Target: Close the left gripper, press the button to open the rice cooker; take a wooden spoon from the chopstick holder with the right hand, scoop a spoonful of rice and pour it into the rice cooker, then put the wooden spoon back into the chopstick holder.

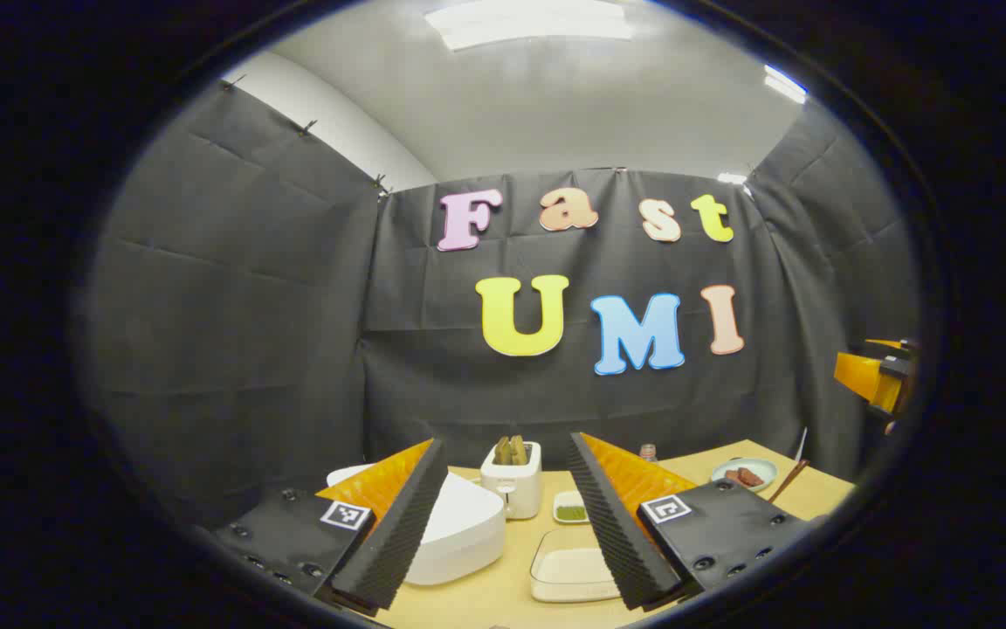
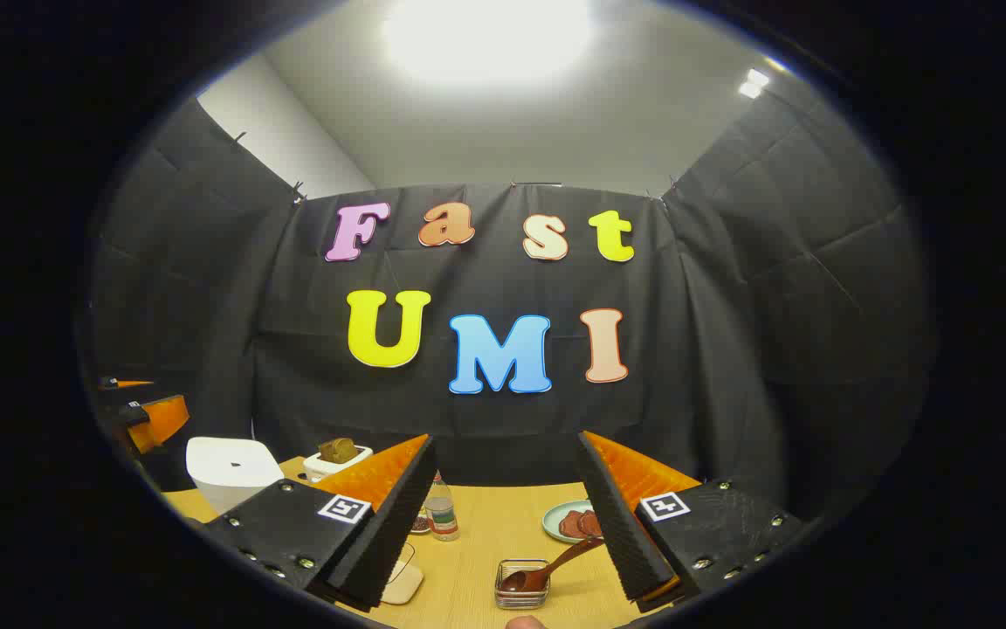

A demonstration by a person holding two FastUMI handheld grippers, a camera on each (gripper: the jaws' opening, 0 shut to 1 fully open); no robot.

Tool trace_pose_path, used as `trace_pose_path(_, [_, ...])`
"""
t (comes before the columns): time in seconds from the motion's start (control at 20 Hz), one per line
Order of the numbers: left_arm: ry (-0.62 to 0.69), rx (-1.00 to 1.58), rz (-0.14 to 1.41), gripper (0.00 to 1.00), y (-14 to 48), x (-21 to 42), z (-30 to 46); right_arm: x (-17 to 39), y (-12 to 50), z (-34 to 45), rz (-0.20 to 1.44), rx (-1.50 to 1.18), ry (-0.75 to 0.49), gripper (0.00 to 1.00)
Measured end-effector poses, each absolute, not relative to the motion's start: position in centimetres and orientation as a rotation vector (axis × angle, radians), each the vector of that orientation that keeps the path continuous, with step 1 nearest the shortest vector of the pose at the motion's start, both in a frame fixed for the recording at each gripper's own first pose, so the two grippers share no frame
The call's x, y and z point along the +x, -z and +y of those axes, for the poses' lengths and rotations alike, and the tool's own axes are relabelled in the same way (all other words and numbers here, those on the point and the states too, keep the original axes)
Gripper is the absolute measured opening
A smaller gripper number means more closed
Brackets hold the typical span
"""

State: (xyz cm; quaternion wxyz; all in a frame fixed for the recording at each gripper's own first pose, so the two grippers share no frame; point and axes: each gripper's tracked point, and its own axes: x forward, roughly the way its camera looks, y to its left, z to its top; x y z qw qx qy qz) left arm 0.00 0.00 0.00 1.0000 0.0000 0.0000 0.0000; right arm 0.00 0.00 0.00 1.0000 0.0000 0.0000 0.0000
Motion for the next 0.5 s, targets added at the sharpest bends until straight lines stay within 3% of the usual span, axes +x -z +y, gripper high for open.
trace_pose_path(0.5, [0.000,0.002,-0.040,0.96,-0.86,0.05,-0.69,-0.11,-0.34,-0.18,-0.018,-0.024,0.005,0.96])
